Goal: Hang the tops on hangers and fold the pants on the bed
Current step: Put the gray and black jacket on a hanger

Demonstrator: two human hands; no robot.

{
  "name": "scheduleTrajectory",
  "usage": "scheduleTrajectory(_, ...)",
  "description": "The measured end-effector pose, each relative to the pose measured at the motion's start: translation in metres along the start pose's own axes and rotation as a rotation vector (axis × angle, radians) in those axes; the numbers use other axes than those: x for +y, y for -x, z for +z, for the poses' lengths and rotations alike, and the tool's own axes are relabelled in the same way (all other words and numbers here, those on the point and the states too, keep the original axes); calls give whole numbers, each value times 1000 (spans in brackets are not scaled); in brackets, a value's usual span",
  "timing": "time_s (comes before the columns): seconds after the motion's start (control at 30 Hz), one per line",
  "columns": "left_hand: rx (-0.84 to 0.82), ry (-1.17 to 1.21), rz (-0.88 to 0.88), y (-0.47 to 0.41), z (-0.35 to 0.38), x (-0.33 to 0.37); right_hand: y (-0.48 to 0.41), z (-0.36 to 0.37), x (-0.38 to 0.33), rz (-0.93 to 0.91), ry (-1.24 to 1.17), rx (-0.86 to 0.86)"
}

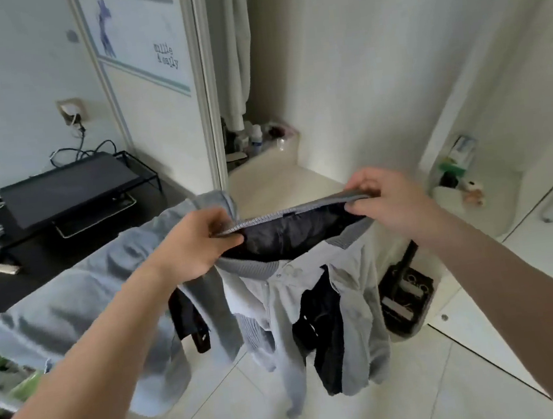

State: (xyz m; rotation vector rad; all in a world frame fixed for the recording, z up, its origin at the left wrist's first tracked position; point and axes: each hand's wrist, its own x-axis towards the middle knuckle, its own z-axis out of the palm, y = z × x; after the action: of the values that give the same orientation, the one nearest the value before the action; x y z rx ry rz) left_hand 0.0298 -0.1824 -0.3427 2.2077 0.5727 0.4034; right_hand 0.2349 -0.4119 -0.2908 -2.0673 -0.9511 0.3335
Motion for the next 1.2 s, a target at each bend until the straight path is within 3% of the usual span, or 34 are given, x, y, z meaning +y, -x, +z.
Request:
scheduleTrajectory(0.23,268,-220,233,-144,-42,36,-89,-26,-47,-162,448,361)
scheduleTrajectory(0.5,297,-331,540,-285,-137,113,-176,-86,-144,-244,695,668)
scheduleTrajectory(0.67,255,-271,703,-346,-192,167,-220,-131,-204,-193,799,806)
scheduleTrajectory(0.97,190,-137,708,-423,-263,293,-280,-240,-305,-104,798,954)
scheduleTrajectory(1.2,154,197,661,-448,-284,374,-310,-298,-338,16,965,936)
